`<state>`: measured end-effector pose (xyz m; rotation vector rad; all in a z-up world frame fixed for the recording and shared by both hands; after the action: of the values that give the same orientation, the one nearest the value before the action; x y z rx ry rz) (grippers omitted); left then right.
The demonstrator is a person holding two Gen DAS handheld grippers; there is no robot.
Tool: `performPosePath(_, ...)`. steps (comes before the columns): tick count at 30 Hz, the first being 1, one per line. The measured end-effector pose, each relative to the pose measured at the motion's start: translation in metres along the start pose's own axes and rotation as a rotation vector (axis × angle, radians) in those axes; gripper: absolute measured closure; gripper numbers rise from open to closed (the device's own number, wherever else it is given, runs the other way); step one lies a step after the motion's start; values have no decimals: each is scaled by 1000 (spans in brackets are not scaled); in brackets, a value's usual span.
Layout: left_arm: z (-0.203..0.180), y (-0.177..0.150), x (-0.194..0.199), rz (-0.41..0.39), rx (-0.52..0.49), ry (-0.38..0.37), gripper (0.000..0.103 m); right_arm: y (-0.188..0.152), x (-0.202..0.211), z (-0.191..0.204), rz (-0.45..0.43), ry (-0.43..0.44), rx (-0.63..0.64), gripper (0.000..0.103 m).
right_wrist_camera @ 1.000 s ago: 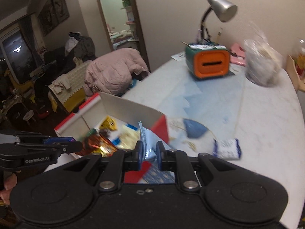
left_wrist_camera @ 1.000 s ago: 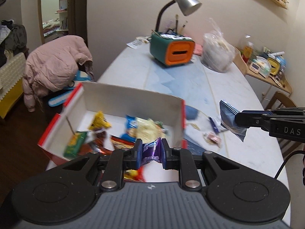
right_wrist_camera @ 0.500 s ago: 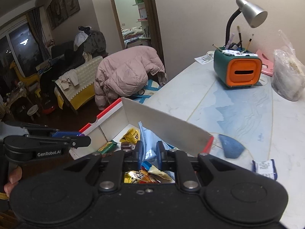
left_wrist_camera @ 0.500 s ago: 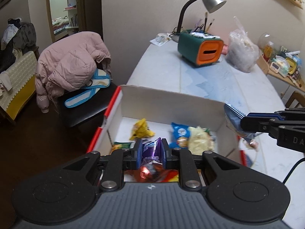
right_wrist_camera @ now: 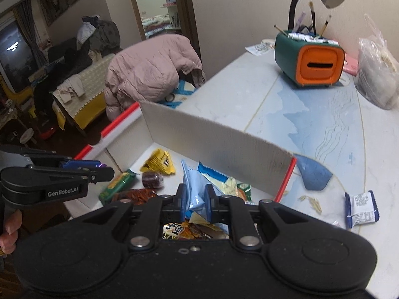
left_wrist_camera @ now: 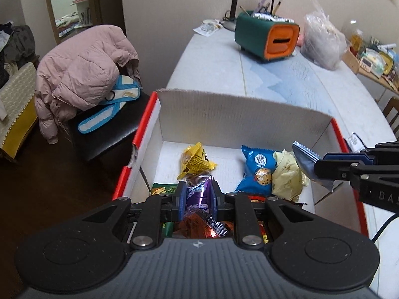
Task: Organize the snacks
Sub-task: 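Carry the purple candy and pale blue packet over into the box, then open both grippers to drop the candy and packet into the box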
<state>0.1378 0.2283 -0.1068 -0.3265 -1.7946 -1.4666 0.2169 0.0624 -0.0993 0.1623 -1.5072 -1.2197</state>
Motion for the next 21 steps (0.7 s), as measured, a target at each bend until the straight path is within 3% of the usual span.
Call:
performPosePath(15, -7, -21, -26, 85, -62, -25, 83, -24, -16, 13, 63, 15, -22, 92)
performPosePath(21, -10, -23, -21, 73, -63, -40, 83, -29, -11, 14, 67, 21, -30, 82)
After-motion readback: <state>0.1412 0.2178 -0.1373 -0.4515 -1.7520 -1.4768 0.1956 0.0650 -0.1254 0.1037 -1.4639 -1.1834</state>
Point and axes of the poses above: each gripper's, at about its wrist camera, not at the fingertips, and x roughly against the way its jaws point, z to its left, y to its top, the point moved 6 cm from there along -x, roughly the way its jaws point, and after that the axes turned 9 degrees about -z, right-handed, at the moved point
